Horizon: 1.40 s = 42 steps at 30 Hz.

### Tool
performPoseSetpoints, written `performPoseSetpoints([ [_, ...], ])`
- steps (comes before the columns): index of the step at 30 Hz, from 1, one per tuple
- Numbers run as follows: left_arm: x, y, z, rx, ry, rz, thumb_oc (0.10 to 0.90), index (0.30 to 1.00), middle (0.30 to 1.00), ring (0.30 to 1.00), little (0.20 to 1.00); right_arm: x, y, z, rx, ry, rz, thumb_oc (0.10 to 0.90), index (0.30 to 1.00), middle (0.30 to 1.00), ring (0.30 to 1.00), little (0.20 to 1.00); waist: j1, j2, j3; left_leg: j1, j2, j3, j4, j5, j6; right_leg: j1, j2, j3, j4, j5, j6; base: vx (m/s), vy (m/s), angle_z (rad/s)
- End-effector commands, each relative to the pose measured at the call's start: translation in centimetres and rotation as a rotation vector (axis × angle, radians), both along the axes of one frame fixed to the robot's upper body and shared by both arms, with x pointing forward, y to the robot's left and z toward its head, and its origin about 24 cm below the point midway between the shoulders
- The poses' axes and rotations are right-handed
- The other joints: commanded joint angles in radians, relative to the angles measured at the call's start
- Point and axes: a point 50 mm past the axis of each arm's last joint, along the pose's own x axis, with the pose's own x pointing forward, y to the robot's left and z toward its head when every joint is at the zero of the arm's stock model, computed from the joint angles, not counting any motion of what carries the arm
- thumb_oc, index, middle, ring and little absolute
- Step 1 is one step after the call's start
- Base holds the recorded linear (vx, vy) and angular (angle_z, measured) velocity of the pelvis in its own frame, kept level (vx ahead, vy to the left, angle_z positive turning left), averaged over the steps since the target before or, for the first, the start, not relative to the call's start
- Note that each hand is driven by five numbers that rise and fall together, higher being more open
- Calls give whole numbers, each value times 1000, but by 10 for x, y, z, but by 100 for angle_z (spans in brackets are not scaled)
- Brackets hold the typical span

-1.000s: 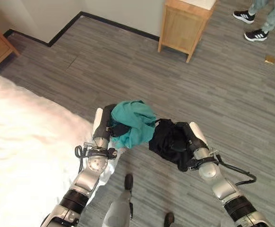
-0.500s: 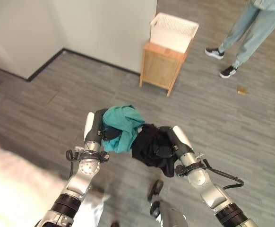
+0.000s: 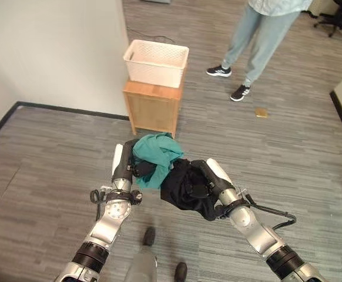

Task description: Pick up bed clothes into laundry basket.

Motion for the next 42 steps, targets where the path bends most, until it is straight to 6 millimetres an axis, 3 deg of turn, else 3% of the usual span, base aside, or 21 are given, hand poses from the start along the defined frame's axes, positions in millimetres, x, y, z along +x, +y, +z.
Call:
performPoseSetpoints([
  [1,11,-6,61,-14,-308,-45,400,300,300,300,300,9,29,60,181,-271,94,400,300,300,300,300,49,-24,-62,191,-22,20,-89,18,14,-46,-135,-130,207,-36,160,201,156,-52],
  [2,10,-6,60,-7,-303,-43,400,300,300,300,300,8,29,59,183,-270,93,400,300,300,300,300,39,-18,-52,206,-22,7,-95,28,27,-94,-133,-113,286,18,181,239,134,-23],
  [4,10,-6,58,11,-296,-40,400,300,300,300,300,7,28,59,181,-269,92,400,300,300,300,300,19,-11,-46,241,-20,-18,-124,22,36,-172,-133,-62,378,44,198,184,103,11],
  [5,11,-7,59,13,-298,-41,400,300,300,300,300,7,27,59,186,-267,84,400,300,300,300,300,14,-13,-49,250,-25,-35,-133,9,35,-182,-141,-43,326,17,193,279,-17,42],
  [6,15,-10,63,30,-314,-53,400,300,300,300,300,11,24,60,193,-278,53,400,300,300,300,300,0,-11,-53,256,-38,-97,-141,6,38,-204,-120,26,196,-3,160,251,-51,49],
  [7,15,-10,63,30,-314,-53,400,300,300,300,300,11,24,60,193,-279,53,400,300,300,300,300,-3,-10,-56,252,-37,-100,-142,8,38,-205,-119,23,191,2,159,276,-71,98],
  [8,18,-11,64,48,-314,-61,400,300,300,300,300,15,22,62,171,-292,37,400,300,300,300,300,-6,-14,-62,263,-45,-113,-143,-13,34,-198,-145,52,84,37,166,138,-57,103],
  [10,20,-4,62,74,-300,-29,400,300,300,300,300,19,26,68,141,-322,40,400,300,300,300,300,7,-19,-70,267,-36,-91,-143,-31,25,-168,-187,0,30,84,184,118,-87,109],
  [18,20,20,60,91,-294,70,400,300,300,300,300,24,18,77,148,-364,-6,400,300,300,300,300,22,-15,-129,258,-34,-105,-143,-38,-1,-113,-202,-70,-22,85,188,60,3,44],
  [19,-46,77,-10,-91,43,40,400,300,300,300,300,-11,-113,-4,250,27,-460,400,300,300,300,300,-92,-31,-125,295,150,280,-24,-95,-87,-115,-291,-317,192,-4,156,-36,36,33],
  [22,-43,69,-9,-136,34,35,400,300,300,300,300,-1,-111,2,276,7,-490,400,300,300,300,300,-82,-21,-163,314,128,319,-62,-105,-69,-87,-300,-323,123,16,167,-34,114,34],
  [26,-35,66,-8,-108,37,17,400,300,300,300,300,8,-105,11,257,-22,-474,400,300,300,300,300,-90,-10,-173,340,114,331,-96,-103,-58,-84,-320,-347,140,32,182,28,49,-28],
  [28,-29,67,-3,-87,16,23,400,300,300,300,300,22,-91,29,247,-88,-417,400,300,300,300,300,-101,0,-164,376,109,348,-118,-116,-56,-131,-352,-367,136,82,196,133,-29,-21],
  [31,-21,70,9,-73,-36,43,400,300,300,300,300,32,-76,51,238,-168,-332,400,300,300,300,300,-151,11,-130,439,122,328,-133,-139,-70,-284,-369,-318,71,151,210,253,-80,-18],
  [34,-12,71,21,-53,-92,62,400,300,300,300,300,32,-70,65,217,-227,-284,400,300,300,300,300,-178,16,-106,483,153,314,-135,-166,-92,-352,-375,-257,51,167,231,274,-138,-25],
  [35,-7,69,30,-32,-129,44,400,300,300,300,300,29,-71,72,196,-262,-259,400,300,300,300,300,-187,7,-103,506,165,300,-134,-192,-102,-340,-357,-209,34,152,237,361,-186,-3],
  [37,-6,67,32,-19,-144,50,400,300,300,300,300,26,-71,79,201,-300,-245,400,300,300,300,300,-202,-11,-110,540,195,292,-119,-199,-123,-346,-352,-177,72,172,225,371,-206,39],
  [38,-8,66,30,-23,-144,49,400,300,300,300,300,24,-73,80,191,-306,-241,400,300,300,300,300,-204,-11,-117,543,223,293,-81,-170,-135,-338,-342,-184,85,170,216,379,-247,66],
  [40,-12,67,26,-35,-129,49,400,300,300,300,300,20,-72,84,167,-329,-212,400,300,300,300,300,-193,0,-117,472,296,254,95,-41,-146,-274,-284,-215,70,147,171,316,-319,65],
  [42,-13,65,27,-33,-136,37,400,300,300,300,300,21,-74,89,147,-358,-211,400,300,300,300,300,-162,-27,-105,369,319,214,302,37,-126,-197,-260,-248,34,124,123,338,-389,26],
])
